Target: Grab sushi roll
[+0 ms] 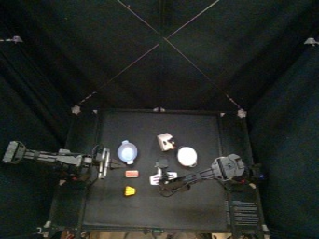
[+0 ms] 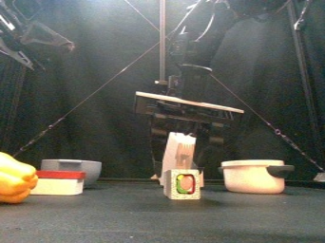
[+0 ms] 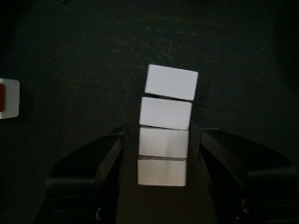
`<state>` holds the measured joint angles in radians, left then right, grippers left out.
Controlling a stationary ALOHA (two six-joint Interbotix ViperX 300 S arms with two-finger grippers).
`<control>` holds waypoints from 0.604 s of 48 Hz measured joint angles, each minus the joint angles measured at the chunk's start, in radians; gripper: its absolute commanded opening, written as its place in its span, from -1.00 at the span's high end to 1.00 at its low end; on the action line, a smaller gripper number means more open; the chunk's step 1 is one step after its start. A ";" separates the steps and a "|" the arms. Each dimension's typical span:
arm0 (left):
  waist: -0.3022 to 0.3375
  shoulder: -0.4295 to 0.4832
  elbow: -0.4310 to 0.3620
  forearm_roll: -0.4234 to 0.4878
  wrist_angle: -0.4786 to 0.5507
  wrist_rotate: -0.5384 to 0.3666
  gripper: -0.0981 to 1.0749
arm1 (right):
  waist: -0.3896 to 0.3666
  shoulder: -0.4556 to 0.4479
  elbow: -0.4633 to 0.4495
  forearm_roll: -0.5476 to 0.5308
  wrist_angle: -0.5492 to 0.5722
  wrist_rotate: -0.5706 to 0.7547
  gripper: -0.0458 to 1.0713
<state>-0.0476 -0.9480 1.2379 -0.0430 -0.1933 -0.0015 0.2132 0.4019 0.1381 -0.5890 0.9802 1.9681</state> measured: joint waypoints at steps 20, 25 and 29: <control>0.000 0.000 0.000 0.000 0.000 0.000 0.87 | 0.002 0.000 0.002 0.046 0.055 0.000 -0.65; 0.000 0.000 0.003 0.000 0.000 0.000 0.87 | 0.003 0.000 0.000 0.052 0.055 0.000 -0.65; 0.000 0.000 0.005 0.000 0.000 0.000 0.87 | 0.003 0.000 0.000 0.055 0.055 0.000 -0.65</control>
<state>-0.0476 -0.9480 1.2425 -0.0430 -0.1933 -0.0015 0.2163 0.4019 0.1381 -0.5338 1.0354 1.9681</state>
